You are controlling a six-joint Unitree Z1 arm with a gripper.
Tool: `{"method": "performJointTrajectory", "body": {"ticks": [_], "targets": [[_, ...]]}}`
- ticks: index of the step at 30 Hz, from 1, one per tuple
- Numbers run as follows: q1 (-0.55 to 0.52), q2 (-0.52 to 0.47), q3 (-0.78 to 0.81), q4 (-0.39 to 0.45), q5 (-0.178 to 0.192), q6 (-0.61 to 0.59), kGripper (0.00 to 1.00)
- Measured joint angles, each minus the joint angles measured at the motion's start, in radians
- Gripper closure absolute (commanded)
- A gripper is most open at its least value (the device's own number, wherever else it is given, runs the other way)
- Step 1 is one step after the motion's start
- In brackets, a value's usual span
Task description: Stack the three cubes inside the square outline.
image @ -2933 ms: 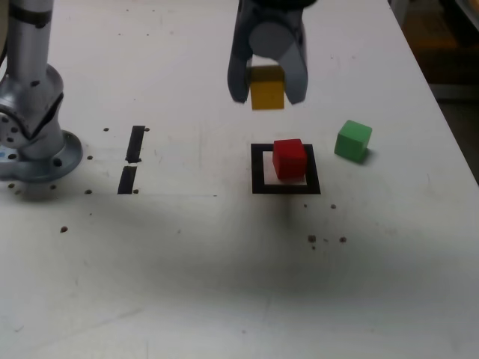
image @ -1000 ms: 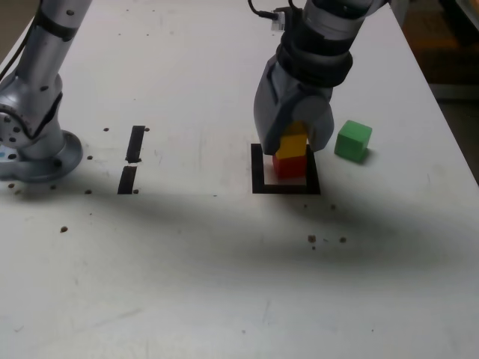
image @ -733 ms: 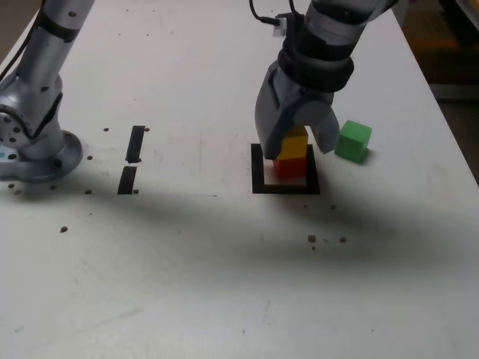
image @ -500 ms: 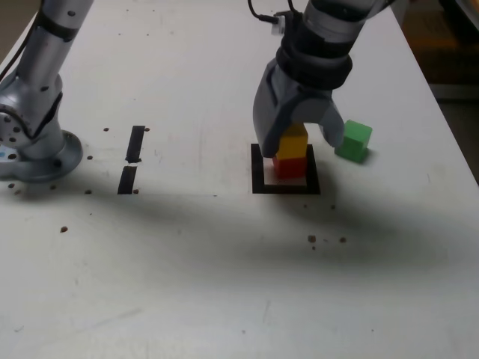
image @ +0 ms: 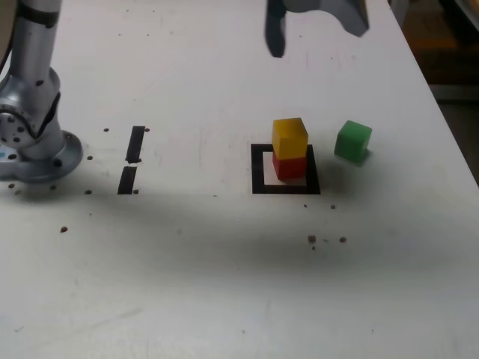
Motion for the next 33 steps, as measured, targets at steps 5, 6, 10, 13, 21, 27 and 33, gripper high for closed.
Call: {"method": "performJointTrajectory", "body": {"ticks": [5, 6, 10, 13, 21, 27, 33], "targets": [[0.020, 0.146, -0.091, -0.021, 0.001, 0.182, 0.01], [0.020, 0.166, -0.103, -0.029, 0.001, 0.220, 0.01], [0.011, 0.212, -0.118, -0.046, 0.003, 0.362, 0.01], [0.000, 0.246, -0.122, -0.053, 0.005, 0.410, 0.01], [-0.005, 0.327, -0.084, -0.121, -0.010, 0.404, 0.04], [-0.007, 0.338, -0.039, -0.170, -0.033, 0.403, 0.16], [-0.007, 0.370, -0.025, -0.183, -0.045, 0.380, 0.53]]}}
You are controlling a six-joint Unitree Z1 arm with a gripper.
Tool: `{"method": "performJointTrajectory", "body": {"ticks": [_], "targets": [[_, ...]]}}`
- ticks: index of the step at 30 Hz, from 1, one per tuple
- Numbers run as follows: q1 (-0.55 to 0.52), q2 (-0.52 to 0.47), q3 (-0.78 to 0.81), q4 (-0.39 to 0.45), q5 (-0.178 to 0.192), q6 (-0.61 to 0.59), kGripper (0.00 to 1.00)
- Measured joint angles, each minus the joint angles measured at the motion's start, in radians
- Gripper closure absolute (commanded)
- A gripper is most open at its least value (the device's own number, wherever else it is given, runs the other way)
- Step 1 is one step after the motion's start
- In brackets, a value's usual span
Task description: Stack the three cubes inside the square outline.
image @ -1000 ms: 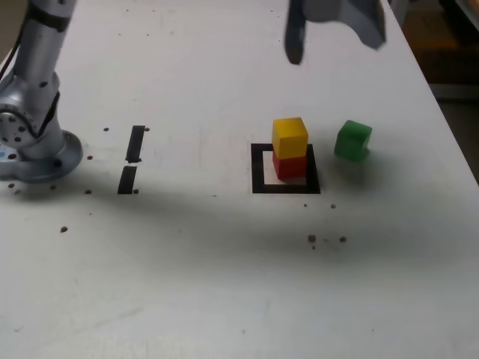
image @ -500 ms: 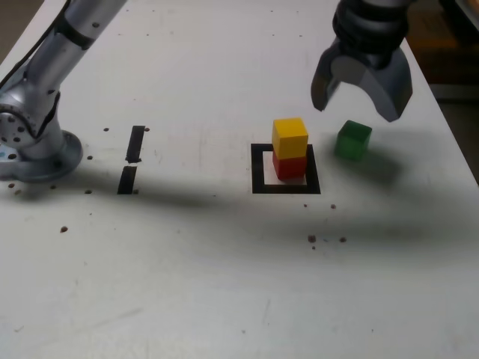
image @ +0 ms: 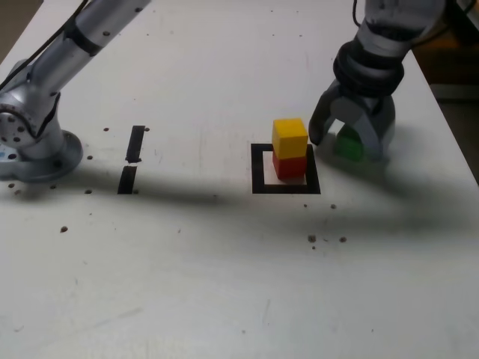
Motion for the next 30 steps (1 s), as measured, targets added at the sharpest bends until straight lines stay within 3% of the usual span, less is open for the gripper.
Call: {"method": "performJointTrajectory", "body": {"ticks": [11, 17, 21, 25, 30], "targets": [[0.000, 0.000, -0.015, -0.019, -0.025, 0.000, 0.85], [0.000, -0.032, -0.127, 0.132, 0.001, -0.039, 0.89], [0.000, -0.113, -0.251, 0.209, 0.009, -0.104, 0.96], [0.000, -0.234, -0.289, 0.215, 0.000, -0.161, 1.00], [0.000, -0.376, -0.174, 0.215, -0.015, -0.241, 1.00]]}}
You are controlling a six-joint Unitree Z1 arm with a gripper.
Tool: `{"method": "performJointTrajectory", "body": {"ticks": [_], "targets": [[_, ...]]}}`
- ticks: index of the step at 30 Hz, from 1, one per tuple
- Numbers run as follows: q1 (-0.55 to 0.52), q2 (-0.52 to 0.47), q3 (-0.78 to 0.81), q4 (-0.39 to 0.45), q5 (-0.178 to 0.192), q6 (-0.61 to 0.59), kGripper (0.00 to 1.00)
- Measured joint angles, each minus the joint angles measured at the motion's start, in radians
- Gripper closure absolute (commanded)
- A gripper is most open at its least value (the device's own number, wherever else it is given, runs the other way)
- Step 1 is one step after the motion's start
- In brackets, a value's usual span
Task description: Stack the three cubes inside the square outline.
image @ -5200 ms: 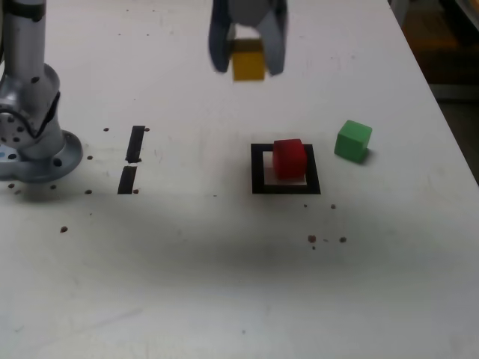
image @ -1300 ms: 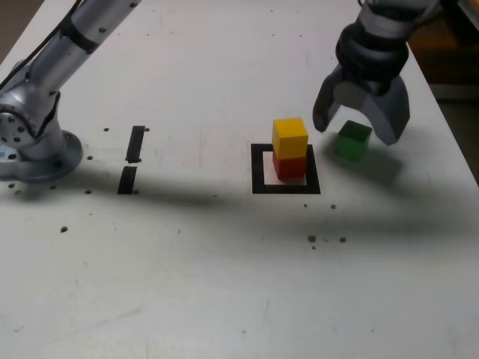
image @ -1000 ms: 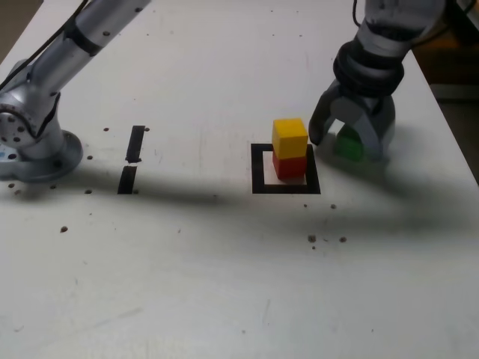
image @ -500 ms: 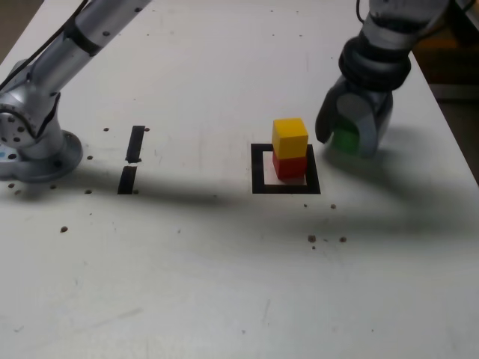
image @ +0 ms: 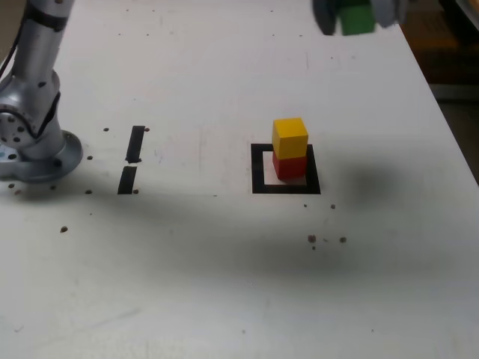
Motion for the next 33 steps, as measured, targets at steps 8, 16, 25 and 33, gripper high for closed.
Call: {"method": "performJointTrajectory", "body": {"ticks": [8, 16, 25, 33], "targets": [[0.000, -0.032, 0.215, -0.003, -0.060, -0.167, 1.00], [-0.009, -0.010, 0.299, -0.004, -0.108, -0.364, 1.00], [-0.058, 0.012, 0.370, -0.011, -0.110, -0.451, 1.00], [-0.076, 0.017, 0.372, -0.025, -0.117, -0.455, 1.00]]}}
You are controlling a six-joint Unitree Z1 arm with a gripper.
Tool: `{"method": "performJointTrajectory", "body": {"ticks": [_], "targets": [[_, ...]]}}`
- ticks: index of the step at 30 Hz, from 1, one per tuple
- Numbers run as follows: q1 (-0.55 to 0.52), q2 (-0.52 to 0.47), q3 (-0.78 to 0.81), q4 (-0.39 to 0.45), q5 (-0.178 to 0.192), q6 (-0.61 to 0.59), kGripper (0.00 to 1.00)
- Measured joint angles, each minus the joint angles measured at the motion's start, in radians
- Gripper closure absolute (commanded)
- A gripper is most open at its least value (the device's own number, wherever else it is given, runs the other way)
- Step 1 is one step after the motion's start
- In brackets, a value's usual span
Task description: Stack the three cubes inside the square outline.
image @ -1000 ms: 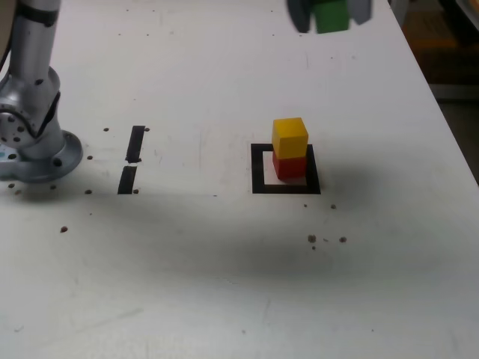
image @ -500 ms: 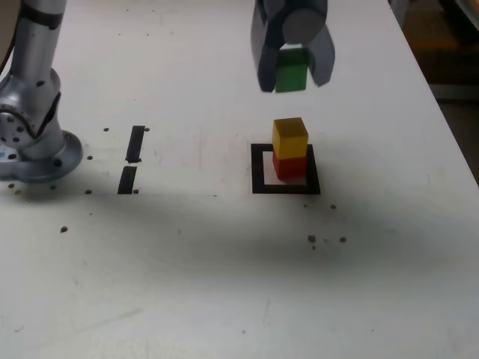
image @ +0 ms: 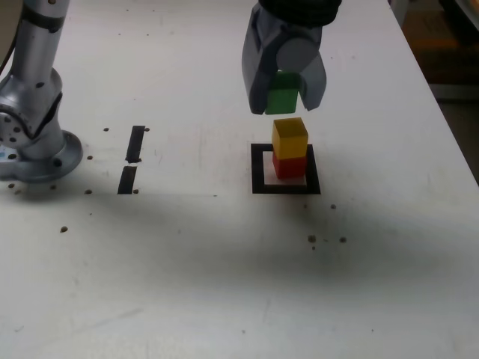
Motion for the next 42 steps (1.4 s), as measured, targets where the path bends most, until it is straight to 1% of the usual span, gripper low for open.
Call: {"method": "performJointTrajectory", "body": {"ticks": [6, 9, 11, 13, 16, 20, 22, 24, 30, 36, 38, 42], "targets": [[-0.003, 0.033, -0.001, -0.009, -0.016, 0.005, 0.96], [-0.006, 0.034, 0.000, -0.015, -0.018, 0.005, 0.94], [-0.008, 0.034, 0.000, -0.019, -0.017, 0.005, 0.91], [-0.010, 0.034, 0.000, -0.026, -0.016, 0.005, 0.85], [-0.012, 0.034, 0.000, -0.037, -0.013, 0.005, 0.72], [-0.012, 0.038, 0.002, -0.037, -0.013, 0.005, 0.43], [-0.012, 0.047, 0.005, -0.037, -0.013, 0.005, 0.31], [-0.012, 0.057, 0.009, -0.039, -0.013, 0.006, 0.24], [-0.012, 0.070, 0.030, -0.049, -0.009, 0.010, 0.18], [-0.012, 0.072, 0.031, -0.051, 0.005, 0.007, 0.02], [-0.012, 0.063, 0.031, -0.050, 0.010, 0.003, 0.00], [-0.012, 0.023, 0.024, -0.047, 0.011, 0.002, 0.00]]}}
